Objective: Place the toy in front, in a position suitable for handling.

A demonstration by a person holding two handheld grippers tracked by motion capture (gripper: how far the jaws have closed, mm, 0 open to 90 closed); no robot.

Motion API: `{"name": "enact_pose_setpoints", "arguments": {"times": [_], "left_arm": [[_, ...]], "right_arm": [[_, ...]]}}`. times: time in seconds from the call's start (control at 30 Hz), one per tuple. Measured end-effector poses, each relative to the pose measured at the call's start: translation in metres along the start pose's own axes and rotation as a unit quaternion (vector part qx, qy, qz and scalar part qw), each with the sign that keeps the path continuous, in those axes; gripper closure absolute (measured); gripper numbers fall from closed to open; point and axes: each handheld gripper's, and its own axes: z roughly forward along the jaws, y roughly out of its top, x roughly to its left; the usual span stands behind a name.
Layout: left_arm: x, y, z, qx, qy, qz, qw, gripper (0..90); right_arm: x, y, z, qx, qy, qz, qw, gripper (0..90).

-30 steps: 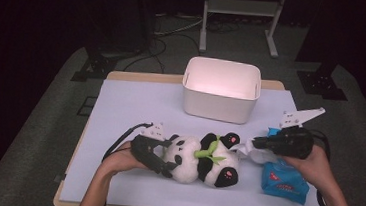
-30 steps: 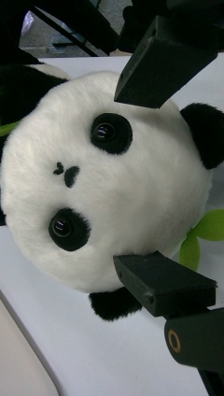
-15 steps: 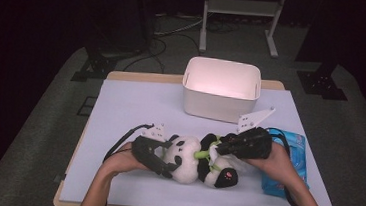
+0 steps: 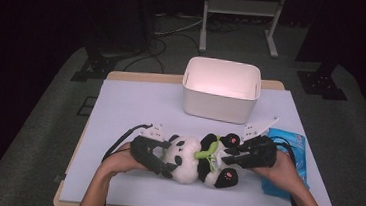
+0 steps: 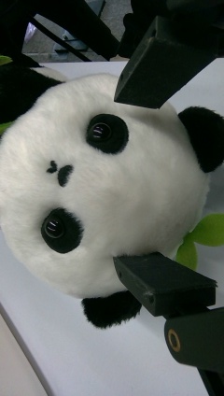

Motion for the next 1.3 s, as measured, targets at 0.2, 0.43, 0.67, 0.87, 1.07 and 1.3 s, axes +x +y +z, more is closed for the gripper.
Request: {"name": "enact_pose_setpoints", "arguments": {"times": [0.2,0.43,0.67,0.87,1.07,1.3], "left_arm": [[0.001,-0.002,0.003,0.004,-0.001,-0.008,1.0,12.9],[-0.001,-0.002,0.002,0.005,-0.012,-0.011,0.9999,26.3],[-0.004,-0.001,-0.001,0.006,-0.02,-0.018,0.9996,26.2],[-0.003,-0.002,-0.002,0.001,-0.018,-0.018,0.9997,26.2],[-0.003,-0.002,-0.001,0.005,-0.011,-0.017,0.9998,25.8],[0.0,-0.003,-0.003,0.004,-0.01,-0.019,0.9998,25.4]], "right_arm": [[-0.003,-0.007,0.0,0.004,0.009,0.01,0.9999,78.0],[0.003,0.004,0.003,0.0,0.02,0.003,0.9998,81.3],[0.013,0.024,0.018,-0.004,0.029,-0.026,0.9992,82.3],[0.014,0.019,0.014,-0.003,0.022,-0.021,0.9995,73.5],[0.017,0.013,0.004,-0.006,0.002,-0.019,0.9998,62.0],[0.016,0.001,-0.006,-0.002,-0.011,0.0,0.9999,59.4]]}}
